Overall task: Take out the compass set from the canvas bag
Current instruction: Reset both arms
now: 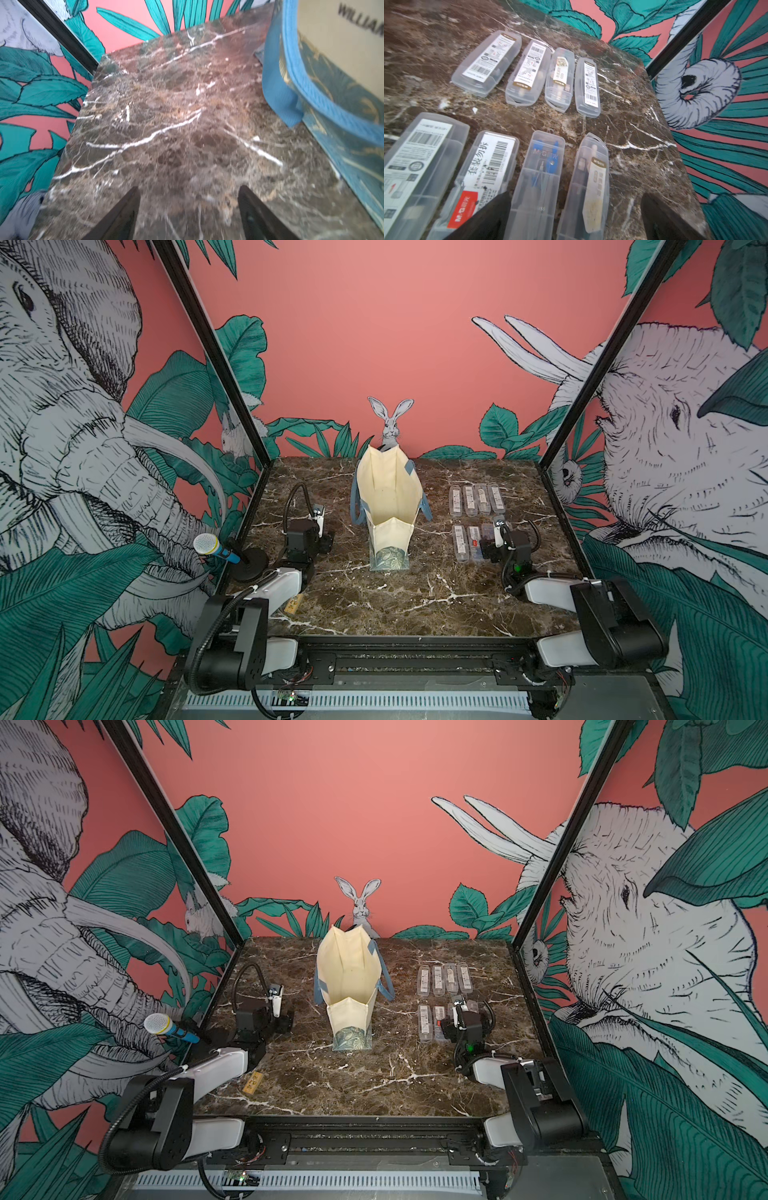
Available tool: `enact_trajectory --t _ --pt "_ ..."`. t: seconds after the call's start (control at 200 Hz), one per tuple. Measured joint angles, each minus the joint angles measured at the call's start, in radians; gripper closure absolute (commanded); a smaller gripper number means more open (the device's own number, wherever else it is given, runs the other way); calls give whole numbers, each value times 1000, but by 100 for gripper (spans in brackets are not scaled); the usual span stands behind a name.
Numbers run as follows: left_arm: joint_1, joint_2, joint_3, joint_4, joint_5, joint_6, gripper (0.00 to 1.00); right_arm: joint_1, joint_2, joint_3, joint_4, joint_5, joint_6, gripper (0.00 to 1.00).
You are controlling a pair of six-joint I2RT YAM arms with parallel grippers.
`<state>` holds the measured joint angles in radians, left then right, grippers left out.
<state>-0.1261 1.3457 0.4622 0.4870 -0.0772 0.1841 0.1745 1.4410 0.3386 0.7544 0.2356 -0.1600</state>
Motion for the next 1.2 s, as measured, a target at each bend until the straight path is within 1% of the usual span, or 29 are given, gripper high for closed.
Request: enact_trajectory --t 0.095,0.185,0.2,0.225,0.26,0.34,0.355,0.455,0.565,0.74,1.2 --pt "8 68 -6 87 14 1 26 -66 40 -24 112 -71 32 0" --pt "15 122 -29 176 13 -3 25 -100 94 -35 194 -109 52 0" --pt "17 131 -33 188 11 -5 20 -102 102 -35 200 -116 54 0" --pt "18 145 -39 209 5 -9 16 -102 109 -34 200 -123 58 0" --pt "23 171 -45 247 -11 -19 13 -105 111 -31 196 -137 64 0" --pt "32 217 -51 301 -51 -38 1 -114 112 -7 179 -169 79 1" --pt "34 221 -51 303 -54 -44 0 -117 112 1 174 -174 80 1" --pt "45 226 -52 328 -79 -62 0 -136 112 30 171 -201 95 1" --pt "50 225 -52 354 -96 -72 0 -142 112 33 168 -198 112 1" --pt "50 225 -52 362 -100 -80 0 -142 112 39 141 -175 132 1" --pt "50 225 -52 372 -103 -82 0 -151 112 58 96 -196 135 1"
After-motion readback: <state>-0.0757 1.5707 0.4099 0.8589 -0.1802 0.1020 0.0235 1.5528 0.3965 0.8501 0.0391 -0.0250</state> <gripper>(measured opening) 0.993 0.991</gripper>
